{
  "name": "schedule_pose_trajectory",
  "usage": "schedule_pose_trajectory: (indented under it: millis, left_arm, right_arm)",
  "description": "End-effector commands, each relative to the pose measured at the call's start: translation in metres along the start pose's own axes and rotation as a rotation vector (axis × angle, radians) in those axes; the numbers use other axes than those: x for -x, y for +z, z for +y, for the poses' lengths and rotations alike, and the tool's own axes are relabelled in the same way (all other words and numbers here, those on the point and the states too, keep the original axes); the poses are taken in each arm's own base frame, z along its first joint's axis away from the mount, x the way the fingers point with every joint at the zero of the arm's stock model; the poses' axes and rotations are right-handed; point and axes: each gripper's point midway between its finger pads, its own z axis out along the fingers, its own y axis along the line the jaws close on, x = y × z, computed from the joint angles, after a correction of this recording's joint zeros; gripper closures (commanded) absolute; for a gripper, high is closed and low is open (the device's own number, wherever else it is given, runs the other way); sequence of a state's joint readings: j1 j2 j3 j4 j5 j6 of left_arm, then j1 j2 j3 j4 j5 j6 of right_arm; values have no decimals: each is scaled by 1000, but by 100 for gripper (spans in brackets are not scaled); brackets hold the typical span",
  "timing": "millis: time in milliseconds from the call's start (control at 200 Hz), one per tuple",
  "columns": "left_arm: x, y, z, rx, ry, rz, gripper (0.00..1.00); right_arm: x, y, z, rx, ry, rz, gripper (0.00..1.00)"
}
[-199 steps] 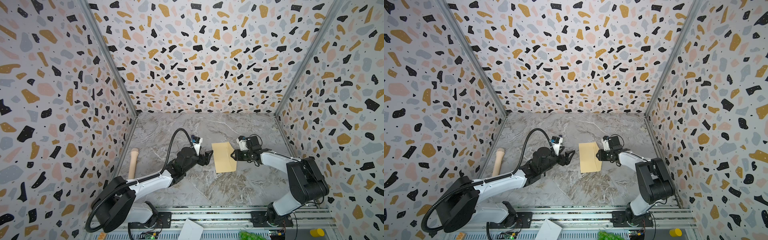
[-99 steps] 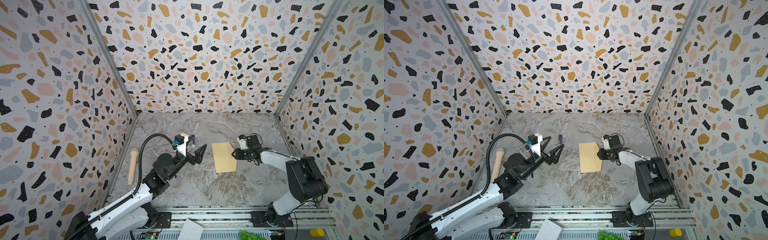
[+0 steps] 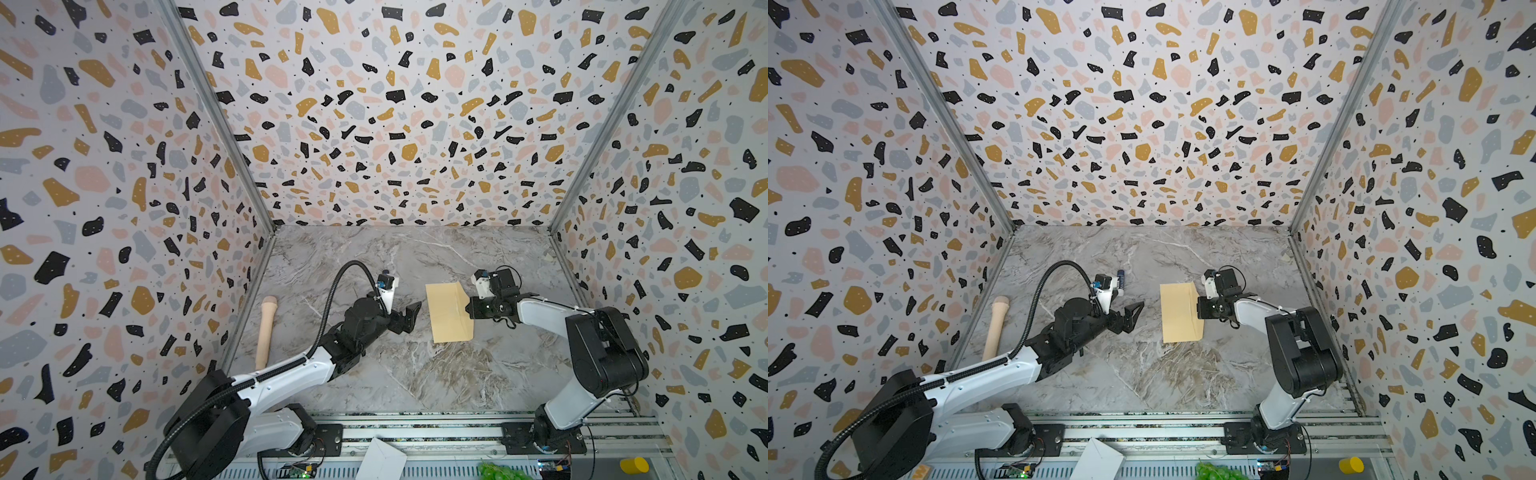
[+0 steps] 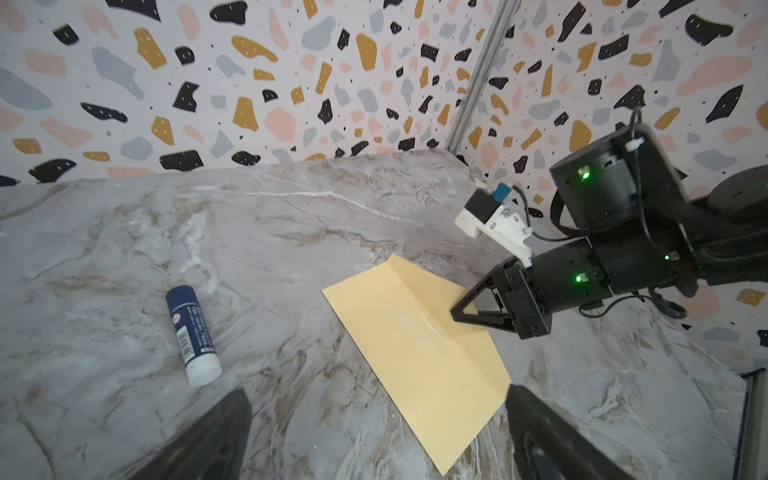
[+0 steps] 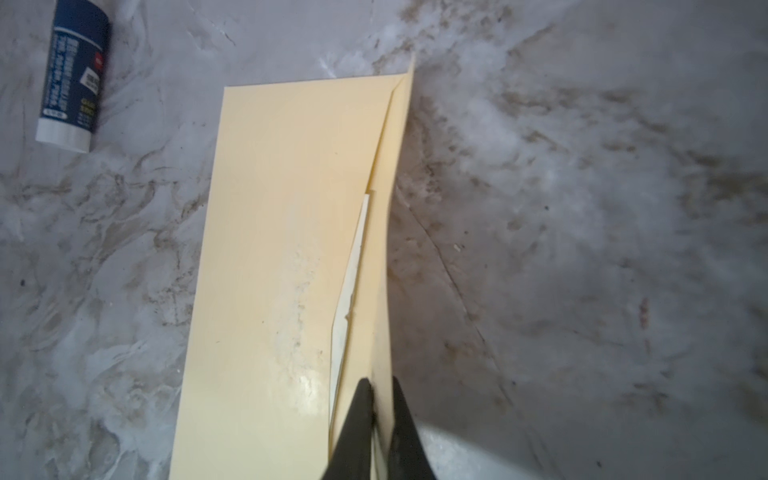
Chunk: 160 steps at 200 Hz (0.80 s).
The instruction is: Place the letter into the envelope and seal it
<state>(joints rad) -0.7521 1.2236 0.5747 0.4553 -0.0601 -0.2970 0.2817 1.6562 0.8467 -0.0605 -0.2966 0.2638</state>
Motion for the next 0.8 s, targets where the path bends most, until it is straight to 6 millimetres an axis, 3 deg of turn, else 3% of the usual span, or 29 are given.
schedule_pose_trajectory:
  millis: [0, 180, 275, 355, 531, 671, 796]
  left_arm:
    - [20, 3, 5, 12, -42, -57, 4]
    - [17, 13, 58, 182, -66, 25, 5]
    - [12, 20, 93, 283, -84, 103, 6]
    - [10, 29, 109, 308, -97, 151, 7]
    - [-7, 48, 133, 362, -109, 256, 9]
    - [-21, 70, 136, 344, -116, 324, 14]
    - [-19, 77, 123, 284, -124, 307, 18]
  right_arm:
    - [10, -12, -2, -49, 0, -17, 71]
    - [36, -39, 4, -77, -22, -101, 31]
    - [45, -48, 3, -105, -32, -122, 27]
    - [51, -48, 7, -89, -38, -135, 25]
    - [47, -32, 2, -99, -35, -73, 25]
    - [44, -14, -4, -97, -22, -26, 34]
    - [34, 7, -7, -75, -15, 49, 56]
